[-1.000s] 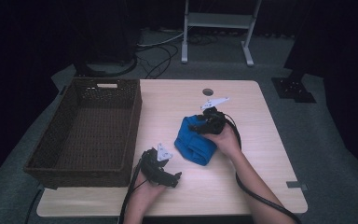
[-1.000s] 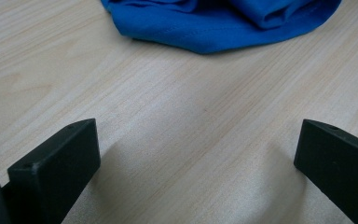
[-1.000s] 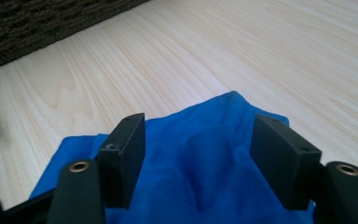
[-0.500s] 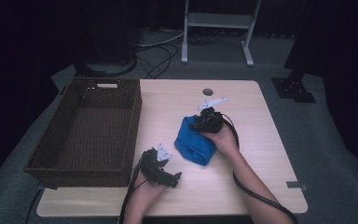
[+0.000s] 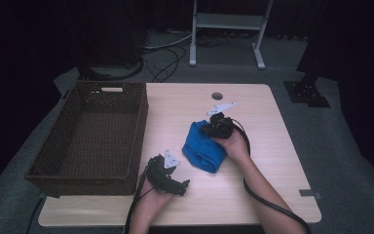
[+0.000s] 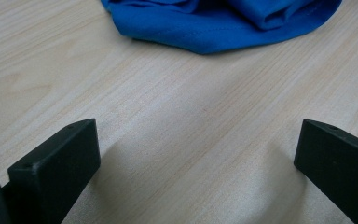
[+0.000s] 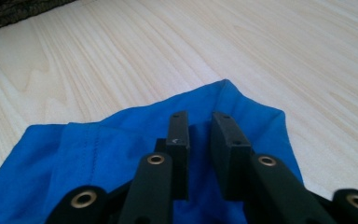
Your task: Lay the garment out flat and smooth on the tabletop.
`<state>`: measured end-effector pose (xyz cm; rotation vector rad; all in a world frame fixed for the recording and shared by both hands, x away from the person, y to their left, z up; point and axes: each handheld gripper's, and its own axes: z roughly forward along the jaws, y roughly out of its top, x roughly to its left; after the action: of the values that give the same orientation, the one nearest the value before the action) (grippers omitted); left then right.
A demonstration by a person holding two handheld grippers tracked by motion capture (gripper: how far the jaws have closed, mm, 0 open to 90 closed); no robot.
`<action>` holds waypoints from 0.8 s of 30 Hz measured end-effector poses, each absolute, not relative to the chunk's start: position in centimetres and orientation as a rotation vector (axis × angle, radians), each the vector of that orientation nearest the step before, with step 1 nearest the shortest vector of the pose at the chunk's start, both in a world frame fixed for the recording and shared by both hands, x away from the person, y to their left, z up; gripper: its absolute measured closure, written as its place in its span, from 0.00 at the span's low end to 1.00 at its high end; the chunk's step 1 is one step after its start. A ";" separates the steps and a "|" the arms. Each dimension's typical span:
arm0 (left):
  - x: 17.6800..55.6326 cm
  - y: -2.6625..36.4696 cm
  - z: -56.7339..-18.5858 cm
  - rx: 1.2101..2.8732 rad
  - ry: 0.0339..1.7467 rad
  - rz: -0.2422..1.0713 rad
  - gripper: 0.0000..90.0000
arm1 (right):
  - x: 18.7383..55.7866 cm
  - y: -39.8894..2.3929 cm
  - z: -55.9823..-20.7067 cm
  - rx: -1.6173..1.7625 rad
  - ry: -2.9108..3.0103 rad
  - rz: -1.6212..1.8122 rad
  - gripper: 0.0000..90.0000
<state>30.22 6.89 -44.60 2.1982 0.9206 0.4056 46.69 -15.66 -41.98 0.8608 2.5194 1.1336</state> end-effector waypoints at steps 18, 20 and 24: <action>30.2 6.9 -44.6 2.198 0.921 0.406 0.00 | 46.4 -16.3 -41.5 0.869 2.514 1.190 0.96; 30.2 6.9 -44.6 2.198 0.921 0.406 0.00 | 46.2 -16.4 -41.4 0.870 2.513 1.194 0.96; 30.2 6.9 -44.6 2.199 0.920 0.405 0.00 | 45.8 -16.8 -40.9 0.864 2.498 1.209 0.96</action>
<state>30.23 6.89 -44.59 2.1991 0.9204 0.4047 45.84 -16.75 -40.86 0.8636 2.4975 1.2095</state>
